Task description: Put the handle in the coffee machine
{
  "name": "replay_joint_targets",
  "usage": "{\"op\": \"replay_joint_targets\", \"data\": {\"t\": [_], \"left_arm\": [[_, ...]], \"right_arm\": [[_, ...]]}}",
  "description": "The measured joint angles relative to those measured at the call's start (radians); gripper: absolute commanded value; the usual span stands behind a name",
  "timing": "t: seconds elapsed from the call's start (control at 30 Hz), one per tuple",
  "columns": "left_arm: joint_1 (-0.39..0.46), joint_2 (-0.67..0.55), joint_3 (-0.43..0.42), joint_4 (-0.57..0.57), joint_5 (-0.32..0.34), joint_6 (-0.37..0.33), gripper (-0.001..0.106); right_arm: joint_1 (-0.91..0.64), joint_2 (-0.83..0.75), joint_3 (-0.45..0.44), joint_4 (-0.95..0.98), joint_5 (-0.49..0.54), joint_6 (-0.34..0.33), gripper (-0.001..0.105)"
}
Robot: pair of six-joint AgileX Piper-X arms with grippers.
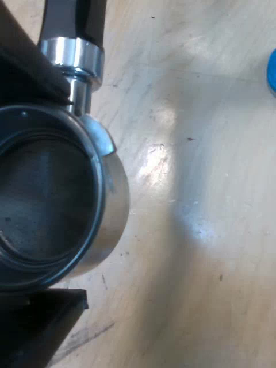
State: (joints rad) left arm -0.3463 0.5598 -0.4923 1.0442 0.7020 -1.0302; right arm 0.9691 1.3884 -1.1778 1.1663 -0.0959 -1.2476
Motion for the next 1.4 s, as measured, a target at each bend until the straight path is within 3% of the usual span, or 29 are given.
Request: {"op": "replay_joint_targets", "data": {"t": [0.2,0.53,1.03,1.4], "left_arm": [[0.0,0.108,-0.001,-0.067,0.0,0.038,0.072],[0.0,0.187,-0.001,-0.094,0.0,0.132,0.072],[0.0,0.196,-0.001,-0.134,0.084,0.138,0.072],[-0.007,0.198,-0.001,-0.161,0.091,0.14,0.072]], "right_arm": [[0.0,0.0,0.0,0.0,-0.005,0.0,0.0],[0.0,0.0,-0.002,0.0,-0.005,0.0,0.0],[0.0,0.0,-0.002,0.0,-0.005,0.0,0.0],[0.0,0.0,-0.002,-0.013,-0.007,0.0,0.0]]}}
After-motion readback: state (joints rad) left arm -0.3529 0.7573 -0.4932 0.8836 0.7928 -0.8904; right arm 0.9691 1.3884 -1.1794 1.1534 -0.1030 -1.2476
